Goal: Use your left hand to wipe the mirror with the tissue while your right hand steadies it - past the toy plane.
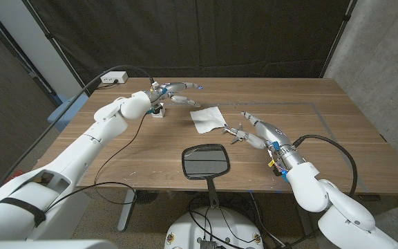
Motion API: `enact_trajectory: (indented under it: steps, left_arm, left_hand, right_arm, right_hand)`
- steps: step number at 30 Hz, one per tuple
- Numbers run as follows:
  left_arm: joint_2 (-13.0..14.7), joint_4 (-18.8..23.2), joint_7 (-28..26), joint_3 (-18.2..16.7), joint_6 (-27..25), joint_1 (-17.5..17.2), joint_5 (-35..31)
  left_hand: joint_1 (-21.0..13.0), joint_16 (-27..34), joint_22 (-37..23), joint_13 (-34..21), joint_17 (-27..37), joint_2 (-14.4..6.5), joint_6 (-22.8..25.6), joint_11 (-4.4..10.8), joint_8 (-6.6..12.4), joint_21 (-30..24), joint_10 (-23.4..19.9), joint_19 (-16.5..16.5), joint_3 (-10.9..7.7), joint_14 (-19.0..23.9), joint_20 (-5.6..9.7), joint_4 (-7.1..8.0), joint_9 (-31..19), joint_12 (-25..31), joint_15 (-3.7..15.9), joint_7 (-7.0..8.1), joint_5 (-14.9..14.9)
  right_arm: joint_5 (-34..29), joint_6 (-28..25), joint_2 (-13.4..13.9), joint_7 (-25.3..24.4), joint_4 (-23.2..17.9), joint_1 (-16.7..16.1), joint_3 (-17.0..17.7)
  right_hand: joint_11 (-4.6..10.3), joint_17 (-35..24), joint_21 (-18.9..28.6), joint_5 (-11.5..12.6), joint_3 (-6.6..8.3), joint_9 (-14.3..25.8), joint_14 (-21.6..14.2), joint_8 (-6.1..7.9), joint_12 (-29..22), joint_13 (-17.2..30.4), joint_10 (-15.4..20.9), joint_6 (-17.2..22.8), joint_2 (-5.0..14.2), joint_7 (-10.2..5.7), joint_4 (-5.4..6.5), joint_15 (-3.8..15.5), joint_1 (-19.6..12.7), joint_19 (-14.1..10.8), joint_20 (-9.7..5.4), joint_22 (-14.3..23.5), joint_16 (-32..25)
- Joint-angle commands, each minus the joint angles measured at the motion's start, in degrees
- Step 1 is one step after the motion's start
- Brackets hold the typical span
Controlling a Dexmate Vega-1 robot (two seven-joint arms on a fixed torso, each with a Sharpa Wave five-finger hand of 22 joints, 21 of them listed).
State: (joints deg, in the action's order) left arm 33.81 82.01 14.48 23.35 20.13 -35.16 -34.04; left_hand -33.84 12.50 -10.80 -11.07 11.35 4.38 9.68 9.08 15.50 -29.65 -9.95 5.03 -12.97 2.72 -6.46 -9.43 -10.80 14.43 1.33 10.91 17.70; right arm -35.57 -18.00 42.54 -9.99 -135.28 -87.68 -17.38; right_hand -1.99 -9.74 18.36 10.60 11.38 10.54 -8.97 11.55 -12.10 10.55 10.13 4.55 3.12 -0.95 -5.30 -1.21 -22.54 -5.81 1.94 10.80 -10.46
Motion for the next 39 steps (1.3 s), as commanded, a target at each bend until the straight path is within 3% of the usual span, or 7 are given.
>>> enact_trajectory:
  steps: [1, 5, 8, 12, 24, 28, 39]
  left_arm:
    - [0.6, 1.5, 1.7, -0.3, 0.7, 0.3, -4.7]
    - [0.8, 1.6, 2.2, -0.1, 1.0, 0.6, -6.1]
    - [0.8, 1.6, 2.0, -0.1, 1.3, 0.7, -6.9]
    - [0.7, 1.2, 1.7, 0.0, 1.8, 1.1, -8.1]
    - [0.3, 0.0, 0.9, 0.9, 2.8, 2.3, -11.1]
    - [0.2, -0.1, 0.6, 1.2, 3.0, 2.6, -12.1]
    - [0.2, 0.3, 0.8, 2.6, 3.0, 3.2, -15.9]
  left_hand:
    - [-1.4, -0.1, -0.1, -0.3, 0.1, 0.6, 0.1, -0.17, 0.20, 0.2, -0.6, -0.3, -0.17, -0.1, -0.57, -0.40, -0.3, 0.1, -0.39, 0.07, 0.6]
    - [-2.7, -0.1, -0.1, -0.4, 0.2, 0.9, 0.5, -0.11, 0.24, 0.3, -1.0, -0.5, -0.12, -0.1, -0.76, -0.52, -0.3, 0.1, -0.49, 0.60, 1.1]
    - [-4.0, 0.0, 0.0, -0.4, 0.2, 1.5, -0.7, -0.51, -0.42, 0.4, -0.9, -0.7, 0.03, 0.0, -1.19, -0.56, -0.4, -0.1, -0.69, -0.22, 1.7]
    - [-5.1, 0.0, 0.0, -0.4, 0.2, 2.1, -1.5, -0.53, -0.89, 0.5, -0.8, -1.2, 0.30, 0.0, -1.19, -0.55, -0.4, -0.3, -0.81, -0.77, 2.4]
    - [-7.1, 0.1, 0.0, -0.5, 0.3, 3.0, 0.0, -0.21, -0.60, 0.8, -1.9, -1.6, 0.92, 0.2, -1.23, -0.29, -0.6, -0.2, -0.17, 0.18, 3.8]
    - [-7.7, 0.2, 0.0, -0.5, 0.3, 3.1, 0.2, -0.10, -0.61, 0.7, -2.3, -2.0, 1.02, 0.6, -1.13, -0.23, -0.6, -0.1, 0.04, 0.40, 4.3]
    - [-9.0, 0.1, 0.0, -0.5, 0.4, 3.1, -0.3, 0.19, -1.05, 1.0, -1.6, -2.0, 1.23, 0.4, -0.78, -0.09, -0.7, -0.6, 0.47, 0.25, 5.2]
  right_arm:
    - [-11.2, -4.5, 1.3, -0.7, -2.3, -0.4, -6.3]
    - [-13.8, -4.7, 1.1, -0.9, -2.1, -0.2, -8.1]
    - [-15.2, -5.0, 0.1, -1.3, -1.3, 0.0, -9.7]
    - [-17.8, -5.1, -1.1, -2.5, -0.1, 0.4, -11.9]
    - [-22.3, -8.3, -2.4, 0.5, -0.3, -0.1, -14.5]
    - [-22.7, -8.7, -2.4, 1.9, -0.3, -0.3, -15.1]
    - [-25.2, -9.8, -2.7, 6.2, 0.4, 0.3, -17.3]
  right_hand:
    - [0.47, -0.3, 0.3, 0.7, 0.09, 0.2, -1.7, 0.96, -1.0, 0.2, 2.0, 2.6, -0.88, -0.62, -1.17, 1.80, -1.0, -1.6, -0.09, 0.3, -0.6]
    - [1.32, -0.3, 0.6, 1.2, 0.44, 0.2, -3.8, 1.65, -1.6, 0.3, 4.1, 5.6, -0.94, -2.47, -2.21, 3.25, -2.7, -3.0, -0.11, 0.4, -0.9]
    - [1.97, -0.4, 0.9, 1.6, 1.09, 0.2, -4.8, 2.22, -2.0, 0.3, 5.7, 8.1, -0.64, -3.80, -3.13, 3.94, -4.7, -4.0, -0.52, 0.5, -0.9]
    - [6.09, -0.6, 1.8, 2.6, 2.04, 0.2, -8.1, 3.08, -2.7, 0.4, 9.1, 13.2, -1.12, -6.52, -4.13, 5.82, -9.0, -6.4, -1.36, 0.8, -1.0]
    - [6.14, -1.0, 2.6, 3.1, 1.76, 0.3, -11.3, 3.38, -3.6, 0.5, 12.7, 16.4, -2.41, -4.48, -3.83, 7.66, -10.2, -8.4, -2.16, 1.0, -1.5]
    - [7.81, -1.0, 2.7, 3.6, 2.17, 0.3, -11.5, 3.46, -3.6, 0.6, 13.1, 17.2, -2.45, -5.53, -4.20, 7.99, -11.8, -8.5, -2.31, 1.0, -1.3]
    - [9.98, -1.4, 2.8, 5.1, 5.26, 0.3, -10.6, 3.28, -3.3, 0.6, 14.0, 18.8, 1.16, -7.08, -4.32, 8.21, -17.6, -8.3, -2.85, 1.2, -0.6]
